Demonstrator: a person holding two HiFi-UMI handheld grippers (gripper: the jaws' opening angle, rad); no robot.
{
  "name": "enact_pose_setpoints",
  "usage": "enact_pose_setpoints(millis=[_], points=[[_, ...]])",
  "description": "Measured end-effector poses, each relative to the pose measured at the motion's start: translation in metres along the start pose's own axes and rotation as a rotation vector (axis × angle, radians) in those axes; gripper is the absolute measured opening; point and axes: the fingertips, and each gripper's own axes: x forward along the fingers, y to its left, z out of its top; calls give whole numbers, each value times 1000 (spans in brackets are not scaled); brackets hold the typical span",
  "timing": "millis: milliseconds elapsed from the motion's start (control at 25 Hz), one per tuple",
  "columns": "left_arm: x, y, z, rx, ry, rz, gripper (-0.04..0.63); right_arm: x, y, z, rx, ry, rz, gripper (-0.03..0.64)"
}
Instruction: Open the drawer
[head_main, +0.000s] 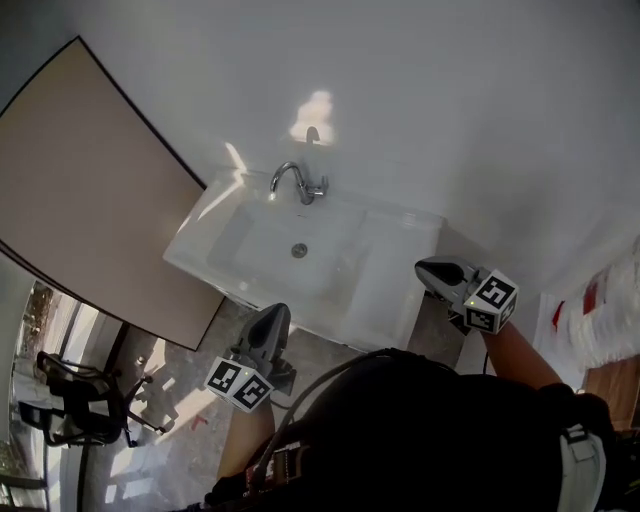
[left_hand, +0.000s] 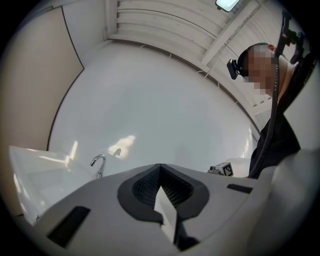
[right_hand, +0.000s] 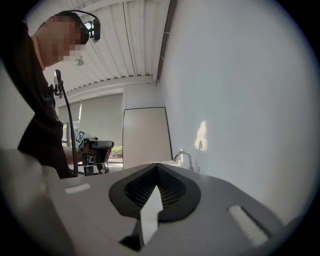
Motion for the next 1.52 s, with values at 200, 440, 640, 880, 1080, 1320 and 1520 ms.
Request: enact_pose_setpoints(millis=[200,440,640,880,1080,1320,1520], points=[[-15,-46,-31,-22,-37,169,-8,1,-9,1,-31,-2,191,-3],[-54,-72,-58,-35,-59,361,-8,18,11,-18,-29,27,372,-4],[-96,-70,-68,-58,-82,499,-8,39,49,-34,-22,60,500,-3],[-139,-58,-92,-91,-89,544,-8,63,104,-58,-31,113,585,-3],[-181,-40,-105,-107,-83,544,-8,82,158,-75,-39,159,602,-3],[-237,-13,-132,-133,-42,499,-8,105,232,-107,-41,221,583,-3],[-271,3,-172,-160,31,455,-8,118,273,-138,-29,261,533,-4]])
